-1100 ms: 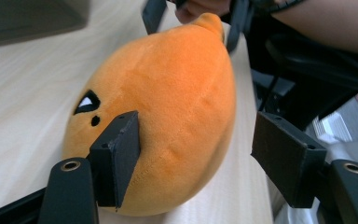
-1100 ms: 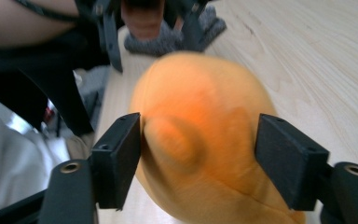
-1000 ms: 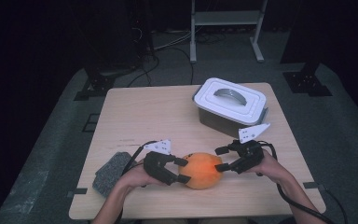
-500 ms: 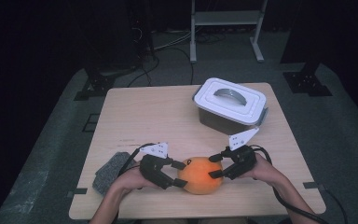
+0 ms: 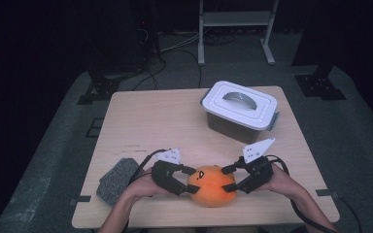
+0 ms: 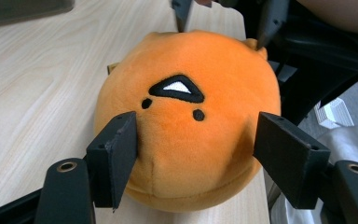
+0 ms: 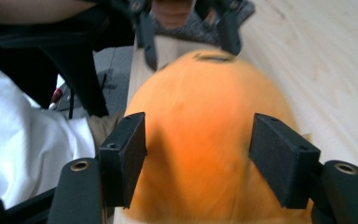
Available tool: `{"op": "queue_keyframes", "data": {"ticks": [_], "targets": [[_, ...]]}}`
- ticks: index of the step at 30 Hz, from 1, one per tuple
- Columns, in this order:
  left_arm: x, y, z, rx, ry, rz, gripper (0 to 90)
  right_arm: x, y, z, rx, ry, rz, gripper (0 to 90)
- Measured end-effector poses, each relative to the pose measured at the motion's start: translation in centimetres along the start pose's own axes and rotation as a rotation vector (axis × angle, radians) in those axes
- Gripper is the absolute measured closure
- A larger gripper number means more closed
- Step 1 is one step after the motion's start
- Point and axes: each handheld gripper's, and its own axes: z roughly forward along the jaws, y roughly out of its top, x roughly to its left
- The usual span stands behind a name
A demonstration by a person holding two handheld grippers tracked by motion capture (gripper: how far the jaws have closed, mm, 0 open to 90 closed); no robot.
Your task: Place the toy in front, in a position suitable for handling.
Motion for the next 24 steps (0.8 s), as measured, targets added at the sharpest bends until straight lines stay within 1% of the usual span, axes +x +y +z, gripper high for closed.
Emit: {"op": "queue_keyframes", "data": {"ticks": [3, 5, 7, 9, 11, 13, 14, 16, 20, 23, 24], "targets": [[-0.2, 0.0, -0.1, 0.001, -0.004, 0.019, 30.2, 0.1, 0.5, 0.5, -0.005, -0.015, -0.002, 32.9], [-0.3, -0.1, -0.1, 0.003, -0.011, 0.023, 30.0, 0.2, 0.8, 1.1, 0.006, -0.027, -0.013, 31.9], [-0.4, -0.2, -0.1, 0.002, -0.014, 0.021, 29.5, 0.1, 1.0, 1.5, 0.006, -0.028, -0.014, 32.0], [-0.4, -0.3, -0.1, 0.01, -0.014, 0.026, 28.7, 0.1, 1.1, 1.8, 0.009, -0.03, -0.006, 32.8], [-0.3, -0.3, -0.1, 0.011, -0.011, 0.02, 28.3, 0.0, 1.1, 2.3, 0.027, -0.037, 0.007, 35.0], [-0.3, -0.4, 0.0, 0.015, -0.007, 0.016, 28.2, 0.1, 0.8, 2.9, 0.045, -0.044, 0.015, 38.7], [-0.3, -0.4, 0.1, 0.013, -0.011, 0.014, 28.2, 0.2, 0.5, 3.4, 0.059, -0.04, 0.017, 41.1], [-0.3, -0.5, 0.1, 0.013, -0.018, 0.015, 28.2, 0.5, 0.2, 3.7, 0.071, -0.036, 0.013, 47.4], [-0.3, -0.5, 0.0, 0.0, -0.019, 0.012, 28.0, 1.1, -0.2, 3.6, 0.06, -0.062, -0.02, 63.1], [-0.3, -0.5, -0.2, -0.003, -0.01, 0.019, 27.1, 1.4, 0.1, 3.2, 0.039, -0.085, -0.049, 69.3], [-0.2, -0.3, -0.5, -0.01, 0.002, 0.016, 26.8, 1.4, 0.4, 3.0, 0.032, -0.093, -0.053, 70.4]]}}
